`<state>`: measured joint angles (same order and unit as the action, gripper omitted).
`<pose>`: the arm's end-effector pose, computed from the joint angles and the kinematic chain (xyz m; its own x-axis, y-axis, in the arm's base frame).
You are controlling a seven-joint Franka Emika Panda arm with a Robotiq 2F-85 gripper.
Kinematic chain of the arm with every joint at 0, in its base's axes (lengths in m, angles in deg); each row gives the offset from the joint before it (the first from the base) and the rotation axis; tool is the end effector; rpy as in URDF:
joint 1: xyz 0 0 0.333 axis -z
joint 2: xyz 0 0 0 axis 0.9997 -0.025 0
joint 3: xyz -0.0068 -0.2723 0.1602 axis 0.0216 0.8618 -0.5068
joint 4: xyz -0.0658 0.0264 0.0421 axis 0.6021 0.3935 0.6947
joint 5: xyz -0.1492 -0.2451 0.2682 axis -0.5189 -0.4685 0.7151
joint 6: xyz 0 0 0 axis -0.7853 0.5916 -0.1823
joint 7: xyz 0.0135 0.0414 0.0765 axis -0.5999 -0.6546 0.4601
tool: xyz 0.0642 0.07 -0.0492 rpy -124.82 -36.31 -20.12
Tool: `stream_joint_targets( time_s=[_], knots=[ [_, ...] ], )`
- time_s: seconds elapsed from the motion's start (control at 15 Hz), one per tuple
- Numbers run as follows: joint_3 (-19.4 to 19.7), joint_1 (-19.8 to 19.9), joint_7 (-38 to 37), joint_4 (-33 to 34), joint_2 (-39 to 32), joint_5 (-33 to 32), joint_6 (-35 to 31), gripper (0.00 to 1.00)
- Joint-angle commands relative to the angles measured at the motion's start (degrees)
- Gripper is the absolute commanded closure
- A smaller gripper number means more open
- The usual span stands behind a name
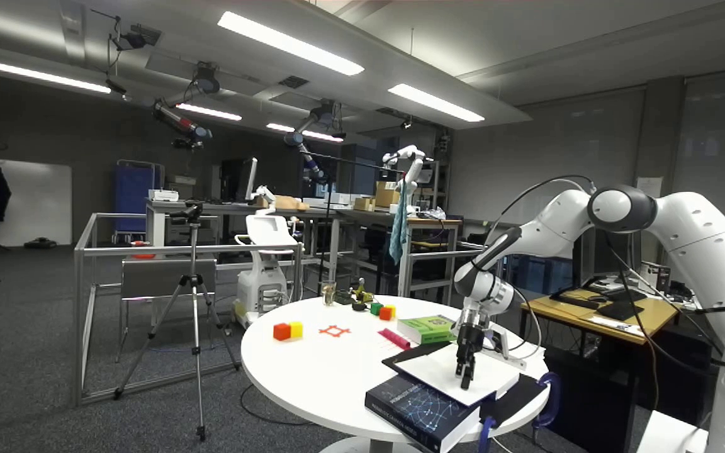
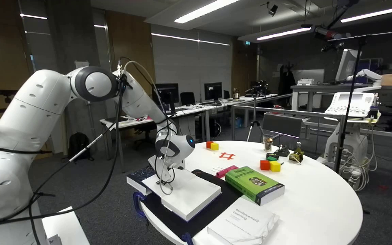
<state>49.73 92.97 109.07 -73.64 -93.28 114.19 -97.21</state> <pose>0.5628 0.0373 0.1511 0.9495 0.3067 -0.0664 0.1660 -0.6704 -0.7232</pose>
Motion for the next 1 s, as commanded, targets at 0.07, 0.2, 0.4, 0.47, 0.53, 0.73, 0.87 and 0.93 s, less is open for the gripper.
stream_joint_targets(
  time_s=[0.07, 0.2, 0.4, 0.47, 0.53, 0.73, 0.87, 0.93],
  knots=[
    [-0.5, -0.3, -0.4, -1.4, 3.2, -1.3, -1.3, 0.0],
    [-0.5, -0.4, -0.1, -1.7, 4.2, -1.6, -1.7, 0.0],
    [-0.6, -0.7, 0.3, -2.0, 5.5, -2.4, -2.8, 0.0],
    [-0.6, -0.9, 0.4, -2.1, 6.0, -2.8, -3.6, 0.0],
    [-0.6, -1.0, 0.6, -2.3, 6.6, -3.4, -4.3, 0.0],
    [-0.6, -1.1, 0.3, -2.7, 8.4, -5.4, -6.6, 0.0],
    [-0.7, -0.8, -0.5, -2.8, 9.8, -5.9, -8.0, 0.0],
    [-0.6, -0.7, -1.0, -2.8, 10.9, -6.1, -8.7, 0.0]
  ],
)
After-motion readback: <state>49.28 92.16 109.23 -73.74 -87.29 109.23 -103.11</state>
